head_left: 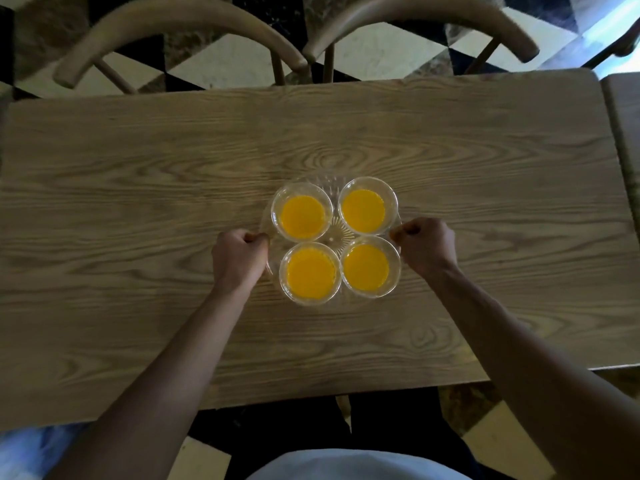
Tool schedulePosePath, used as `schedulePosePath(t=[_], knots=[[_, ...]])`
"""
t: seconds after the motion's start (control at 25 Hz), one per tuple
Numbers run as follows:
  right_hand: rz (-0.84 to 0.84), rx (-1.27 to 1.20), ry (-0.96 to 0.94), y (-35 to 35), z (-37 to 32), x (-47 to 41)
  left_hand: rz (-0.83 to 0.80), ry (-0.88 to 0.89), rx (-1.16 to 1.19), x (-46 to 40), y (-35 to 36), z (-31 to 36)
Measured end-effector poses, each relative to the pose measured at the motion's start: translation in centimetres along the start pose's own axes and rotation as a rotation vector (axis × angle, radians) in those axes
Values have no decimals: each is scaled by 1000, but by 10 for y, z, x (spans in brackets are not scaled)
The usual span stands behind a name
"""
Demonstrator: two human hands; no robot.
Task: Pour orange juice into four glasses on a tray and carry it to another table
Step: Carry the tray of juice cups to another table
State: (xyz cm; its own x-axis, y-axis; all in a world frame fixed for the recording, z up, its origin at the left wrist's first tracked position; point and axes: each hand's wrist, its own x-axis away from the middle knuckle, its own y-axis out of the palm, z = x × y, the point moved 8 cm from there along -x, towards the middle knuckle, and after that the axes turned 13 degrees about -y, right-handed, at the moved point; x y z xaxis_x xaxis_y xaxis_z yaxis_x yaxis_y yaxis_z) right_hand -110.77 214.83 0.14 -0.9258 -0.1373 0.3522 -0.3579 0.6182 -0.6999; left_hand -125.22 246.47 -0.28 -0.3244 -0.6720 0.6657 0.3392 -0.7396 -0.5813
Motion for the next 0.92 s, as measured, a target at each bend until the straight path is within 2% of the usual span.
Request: schedulePosePath(t=[0.92], knots=[[-2,-30,18,29,-12,-2,-16,-23,44,-33,-11,-8]])
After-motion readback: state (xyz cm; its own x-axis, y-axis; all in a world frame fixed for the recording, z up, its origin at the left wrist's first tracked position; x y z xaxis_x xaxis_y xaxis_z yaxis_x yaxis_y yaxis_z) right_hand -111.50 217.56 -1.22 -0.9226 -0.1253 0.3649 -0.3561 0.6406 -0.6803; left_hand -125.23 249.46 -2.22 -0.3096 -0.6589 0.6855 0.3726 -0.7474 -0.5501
